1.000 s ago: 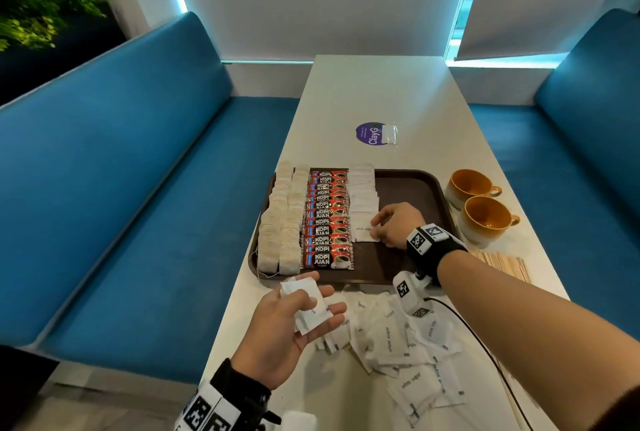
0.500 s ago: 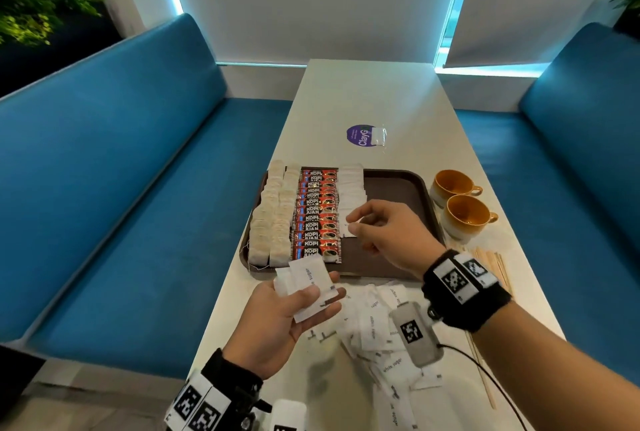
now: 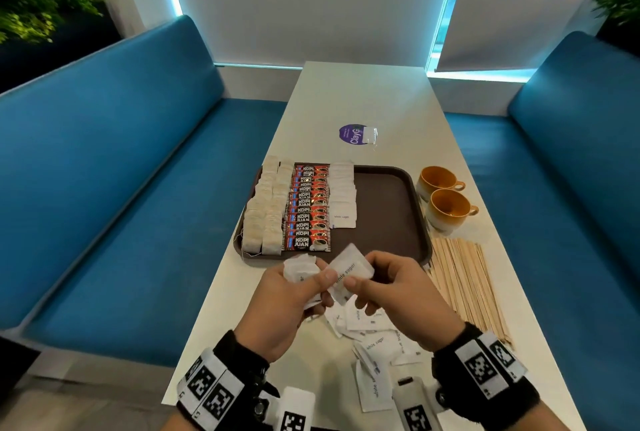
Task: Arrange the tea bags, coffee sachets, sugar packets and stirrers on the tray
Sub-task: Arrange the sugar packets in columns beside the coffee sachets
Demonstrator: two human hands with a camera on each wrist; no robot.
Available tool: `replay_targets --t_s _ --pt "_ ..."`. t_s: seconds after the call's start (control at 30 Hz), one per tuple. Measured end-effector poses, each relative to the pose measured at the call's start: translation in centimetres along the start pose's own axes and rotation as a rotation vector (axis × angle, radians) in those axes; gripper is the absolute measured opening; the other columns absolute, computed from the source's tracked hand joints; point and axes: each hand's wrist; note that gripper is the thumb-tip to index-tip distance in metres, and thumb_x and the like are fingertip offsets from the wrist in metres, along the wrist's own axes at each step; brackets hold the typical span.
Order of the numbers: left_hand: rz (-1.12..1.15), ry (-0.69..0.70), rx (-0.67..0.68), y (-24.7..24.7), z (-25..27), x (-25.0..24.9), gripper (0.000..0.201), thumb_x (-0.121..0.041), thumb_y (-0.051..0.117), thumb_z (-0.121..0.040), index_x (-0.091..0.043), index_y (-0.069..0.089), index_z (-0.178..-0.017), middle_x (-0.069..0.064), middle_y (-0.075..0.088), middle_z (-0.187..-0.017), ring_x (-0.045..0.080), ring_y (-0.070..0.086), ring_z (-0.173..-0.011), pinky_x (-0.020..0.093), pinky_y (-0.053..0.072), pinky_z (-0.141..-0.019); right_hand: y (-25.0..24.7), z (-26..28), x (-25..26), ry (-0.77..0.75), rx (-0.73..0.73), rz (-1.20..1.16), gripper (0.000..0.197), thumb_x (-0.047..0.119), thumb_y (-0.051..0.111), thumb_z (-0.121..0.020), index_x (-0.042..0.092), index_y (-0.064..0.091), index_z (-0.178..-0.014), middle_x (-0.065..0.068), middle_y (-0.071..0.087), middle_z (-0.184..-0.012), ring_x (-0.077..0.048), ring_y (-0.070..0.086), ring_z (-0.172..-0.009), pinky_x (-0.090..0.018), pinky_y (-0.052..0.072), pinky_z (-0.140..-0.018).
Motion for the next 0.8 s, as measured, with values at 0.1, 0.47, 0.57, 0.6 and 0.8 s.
replay_targets --t_s 0.1,0.47,0.57,0.6,0.8 --pt "0.004 0.043 -0.034 0.4 0.0 -0.1 0.027 -0.019 0.077 -0.079 -0.002 0.070 -0.098 0.015 0.068 -0.087 0.024 0.061 -0.076 0.028 0.048 -0.058 0.0 0.5 -0.7 0.046 0.060 0.053 0.011 0.020 0.082 -0.086 0.011 0.077 -0.092 -0.009 0.073 -0.076 -0.018 0.063 -0.068 -0.035 0.052 -0.065" --pt "0.013 -0.050 -0.003 0.2 0.1 1.2 0.039 -0.001 0.075 -0.084 0.008 0.060 -0.119 0.017 0.070 -0.094 0.021 0.062 -0.074 0.027 0.054 -0.063 0.1 0.7 -1.0 0.051 -0.054 -0.271 0.025 -0.006 0.072 -0.089 0.003 0.068 -0.112 -0.030 0.067 -0.105 -0.040 0.071 -0.070 -0.045 0.063 -0.067" --pt "0.020 -0.040 -0.025 0.3 0.1 1.5 0.035 0.003 0.073 -0.085 0.006 0.064 -0.118 0.018 0.073 -0.096 0.022 0.066 -0.074 0.027 0.056 -0.065 -0.1 0.6 -1.1 0.003 -0.136 -0.312 0.034 -0.008 0.073 -0.087 0.007 0.056 -0.113 -0.030 0.065 -0.100 -0.041 0.069 -0.067 -0.047 0.061 -0.065" --pt "0.029 -0.031 -0.032 0.4 0.1 1.5 0.033 0.004 0.073 -0.085 0.006 0.064 -0.116 0.019 0.073 -0.095 0.022 0.067 -0.073 0.027 0.056 -0.065 -0.2 0.6 -1.0 -0.008 -0.135 -0.308 0.033 -0.008 0.073 -0.087 0.006 0.053 -0.111 -0.028 0.065 -0.096 -0.040 0.069 -0.067 -0.047 0.062 -0.065" --pt "0.075 0.007 -0.074 0.4 0.0 1.1 0.029 0.004 0.072 -0.085 0.004 0.062 -0.112 0.017 0.068 -0.086 0.019 0.067 -0.068 0.025 0.057 -0.063 -0.4 0.8 -1.1 -0.044 -0.142 -0.197 0.020 -0.006 0.075 -0.086 -0.005 0.058 -0.098 -0.011 0.072 -0.079 -0.031 0.072 -0.075 -0.042 0.065 -0.073"
Point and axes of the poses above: each hand's wrist, its own z-axis away from the middle knuckle, its own y-axis out of the palm, x = y × z
